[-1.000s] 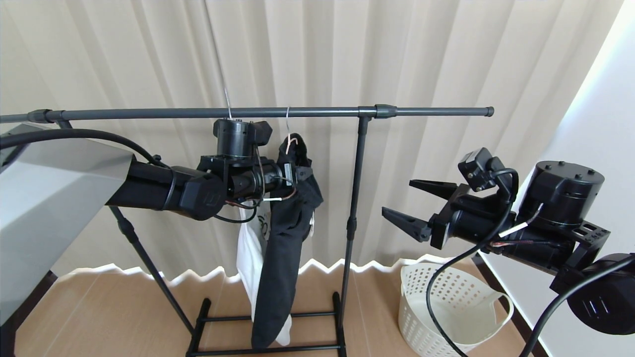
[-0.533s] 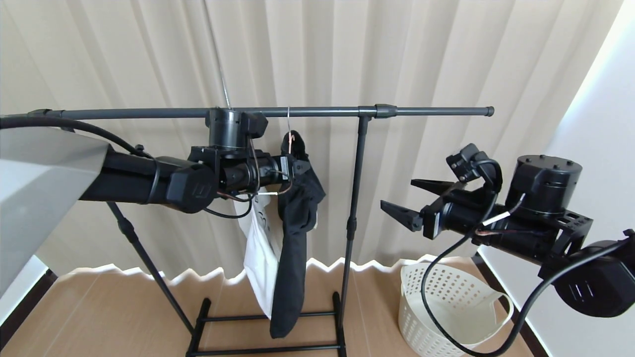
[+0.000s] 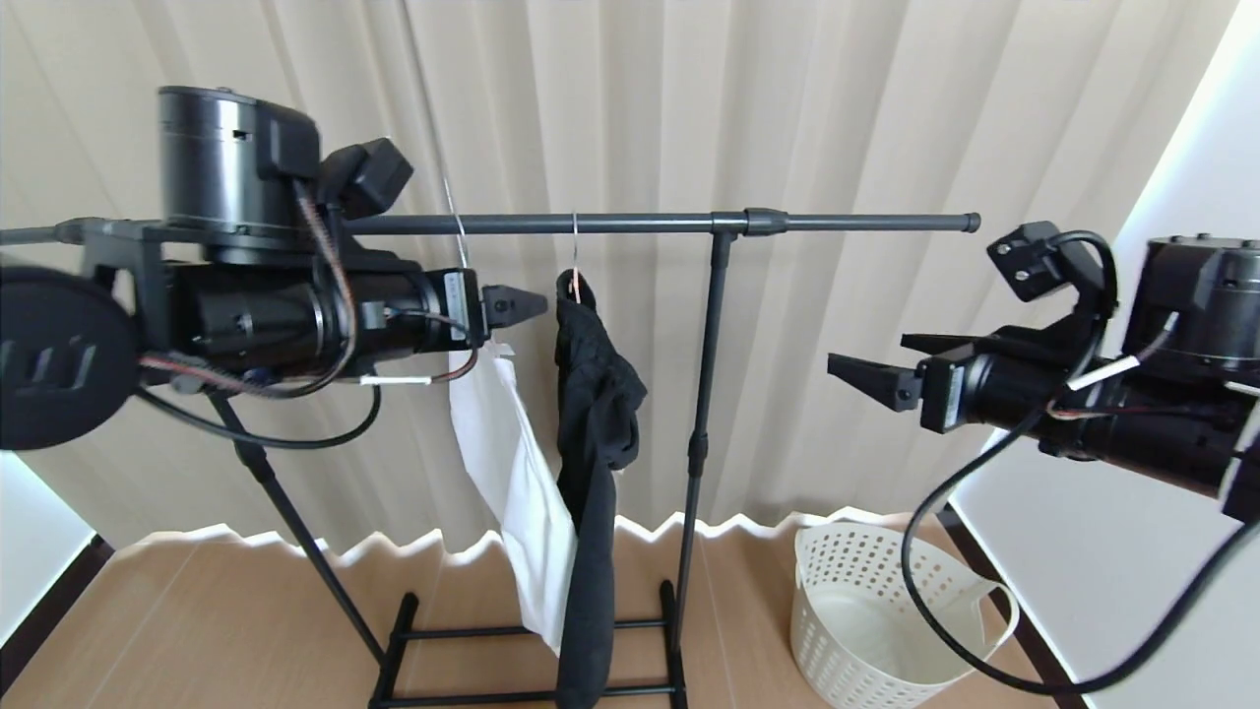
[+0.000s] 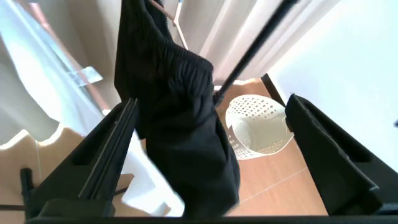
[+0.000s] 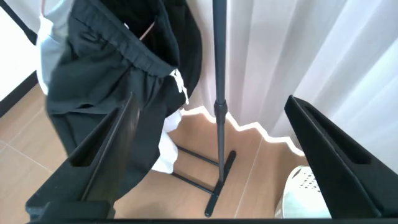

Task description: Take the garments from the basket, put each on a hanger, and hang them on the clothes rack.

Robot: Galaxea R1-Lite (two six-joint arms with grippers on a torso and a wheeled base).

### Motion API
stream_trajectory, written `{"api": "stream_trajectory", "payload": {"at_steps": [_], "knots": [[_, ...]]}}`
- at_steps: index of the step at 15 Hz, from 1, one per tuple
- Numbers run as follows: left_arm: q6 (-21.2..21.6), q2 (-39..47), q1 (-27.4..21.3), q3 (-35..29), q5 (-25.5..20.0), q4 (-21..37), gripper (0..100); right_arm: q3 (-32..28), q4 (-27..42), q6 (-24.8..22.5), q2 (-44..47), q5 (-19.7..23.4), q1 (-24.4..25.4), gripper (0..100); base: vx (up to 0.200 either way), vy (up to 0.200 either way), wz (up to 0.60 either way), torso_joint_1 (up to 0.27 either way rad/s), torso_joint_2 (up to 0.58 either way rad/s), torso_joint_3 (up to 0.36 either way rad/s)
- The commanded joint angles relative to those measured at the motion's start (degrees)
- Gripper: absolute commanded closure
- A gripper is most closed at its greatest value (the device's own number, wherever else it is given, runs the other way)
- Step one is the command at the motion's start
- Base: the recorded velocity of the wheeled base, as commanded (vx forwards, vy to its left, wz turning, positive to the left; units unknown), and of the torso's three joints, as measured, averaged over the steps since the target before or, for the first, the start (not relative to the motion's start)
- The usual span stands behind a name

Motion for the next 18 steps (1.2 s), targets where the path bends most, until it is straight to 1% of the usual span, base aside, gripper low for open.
{"api": "stream_trajectory", "payload": {"at_steps": [1,2,3,4,6,7,8,10,11,12,13,14,15,16,17,18], "knots": [[0.7,-16.7,-0.7,14.9,0.0,0.1,0,10.2,0.1,-1.5,-12.1,-0.2,0.4,0,0.000,0.000,0.00,0.000,0.00,0.000],[0.8,-19.6,-0.7,18.5,0.0,0.0,0,13.3,-0.1,-2.3,-14.1,-0.3,0.5,0,0.000,0.000,0.00,0.000,0.00,0.000],[0.8,-24.1,-0.7,24.7,-0.1,-0.8,0,18.6,-0.2,-2.8,-17.7,-0.6,0.6,0,0.000,0.000,0.00,0.000,0.00,0.000],[0.8,-27.2,-0.7,29.8,-0.1,-2.5,0,22.7,-0.3,-2.8,-20.7,-0.5,0.7,0,0.000,0.000,0.00,0.000,0.00,0.000],[0.8,-31.7,-0.7,36.6,-0.1,-4.8,0,27.0,-0.2,-2.9,-24.8,-0.5,1.0,0,0.000,0.000,0.00,0.000,0.00,0.000],[1.1,-35.5,-0.7,41.5,-0.1,-5.5,0,30.5,-0.1,-3.0,-28.4,-0.6,2.4,0,0.000,0.000,0.00,0.000,0.00,0.000],[1.1,-40.8,-0.7,46.5,0.0,-5.5,0,35.1,0.3,-3.2,-33.5,-1.9,4.3,0,0.000,0.000,0.00,0.000,0.00,0.000],[1.5,-49.5,-0.4,52.8,0.1,-5.2,0,41.7,0.7,-4.9,-40.6,-7.1,7.1,0,0.000,0.000,0.00,0.000,0.00,0.000],[1.9,-51.1,-0.4,53.6,0.2,-5.0,0,42.9,0.7,-5.3,-41.7,-8.0,7.2,0,0.000,0.000,0.00,0.000,0.00,0.000],[3.0,-56.6,0.6,57.2,0.2,-3.8,0,45.0,1.2,-6.4,-47.7,-9.4,7.2,0,0.000,0.000,0.00,0.000,0.00,0.000],[3.0,-59.9,1.3,59.8,0.3,-2.6,0,45.0,5.9,-6.4,-52.2,-9.4,7.1,0,0.000,0.000,0.00,0.000,0.00,0.000],[3.0,-63.5,1.5,62.6,0.3,-1.4,0,45.0,13.0,-6.4,-58.6,-9.1,7.1,0,0.000,0.000,0.00,0.000,0.00,0.000],[3.1,-64.6,1.5,63.4,0.3,-1.2,0,45.0,14.9,-6.4,-60.5,-9.0,7.2,0,0.000,0.000,0.00,0.000,0.00,0.000],[3.5,-70.3,1.5,65.3,0.3,1.7,0,45.0,26.4,-8.1,-70.4,-8.4,7.3,0,0.000,0.000,0.00,0.000,0.00,0.000],[4.6,-73.4,1.9,65.6,0.6,4.7,0,45.0,30.1,-8.2,-74.8,-8.3,7.2,0,0.000,0.000,0.00,0.000,0.00,0.000],[6.2,-77.2,2.8,64.8,0.9,7.7,0,44.9,31.4,-7.9,-77.1,-8.3,6.1,0,0.000,0.000,0.00,0.000,0.00,0.000]]}}
